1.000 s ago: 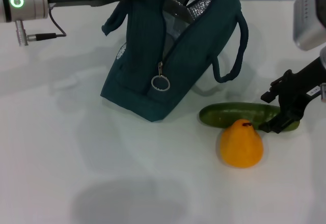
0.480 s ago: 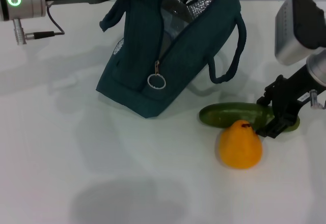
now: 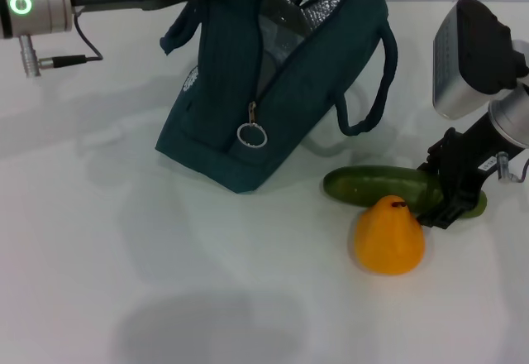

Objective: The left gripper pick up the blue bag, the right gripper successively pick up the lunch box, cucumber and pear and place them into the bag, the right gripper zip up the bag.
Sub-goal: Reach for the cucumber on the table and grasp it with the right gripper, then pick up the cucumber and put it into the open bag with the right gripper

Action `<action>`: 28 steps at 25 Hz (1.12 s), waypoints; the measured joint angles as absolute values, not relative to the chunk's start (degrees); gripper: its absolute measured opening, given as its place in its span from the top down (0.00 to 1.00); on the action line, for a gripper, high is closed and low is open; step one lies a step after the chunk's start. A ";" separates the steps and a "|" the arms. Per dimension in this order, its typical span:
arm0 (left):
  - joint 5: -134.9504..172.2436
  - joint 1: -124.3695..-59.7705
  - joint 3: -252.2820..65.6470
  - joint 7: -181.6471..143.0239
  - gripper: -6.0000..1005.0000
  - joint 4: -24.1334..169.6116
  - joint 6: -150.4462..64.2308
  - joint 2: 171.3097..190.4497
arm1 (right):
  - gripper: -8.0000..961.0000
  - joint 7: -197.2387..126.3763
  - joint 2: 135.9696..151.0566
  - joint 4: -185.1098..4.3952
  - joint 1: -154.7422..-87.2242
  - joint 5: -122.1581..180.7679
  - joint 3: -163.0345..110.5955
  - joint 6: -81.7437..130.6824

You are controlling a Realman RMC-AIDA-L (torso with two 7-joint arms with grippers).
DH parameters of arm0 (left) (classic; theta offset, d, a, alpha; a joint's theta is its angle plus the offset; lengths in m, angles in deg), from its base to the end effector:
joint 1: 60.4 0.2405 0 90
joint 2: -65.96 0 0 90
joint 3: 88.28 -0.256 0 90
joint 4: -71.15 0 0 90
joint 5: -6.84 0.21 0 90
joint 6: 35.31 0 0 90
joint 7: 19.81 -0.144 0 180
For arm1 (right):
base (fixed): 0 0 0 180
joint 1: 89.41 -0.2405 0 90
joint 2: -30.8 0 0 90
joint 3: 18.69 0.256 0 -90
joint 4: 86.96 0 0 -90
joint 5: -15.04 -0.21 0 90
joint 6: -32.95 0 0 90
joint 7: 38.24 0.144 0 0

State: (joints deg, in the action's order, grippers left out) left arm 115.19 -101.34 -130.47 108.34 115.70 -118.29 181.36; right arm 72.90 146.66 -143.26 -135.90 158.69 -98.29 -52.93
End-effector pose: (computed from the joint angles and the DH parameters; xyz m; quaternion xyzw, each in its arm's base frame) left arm -0.1860 0.4079 0.0507 -0.8287 -0.4588 -0.3073 0.0909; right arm 0.1792 0.3812 -0.0225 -0.9716 0.0581 -0.2241 0.0486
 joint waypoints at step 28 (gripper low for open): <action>115.05 -100.91 -130.47 108.69 0.93 115.89 -118.64 181.36 | 0.41 65.01 144.44 -145.54 -130.17 152.89 -68.56 -65.62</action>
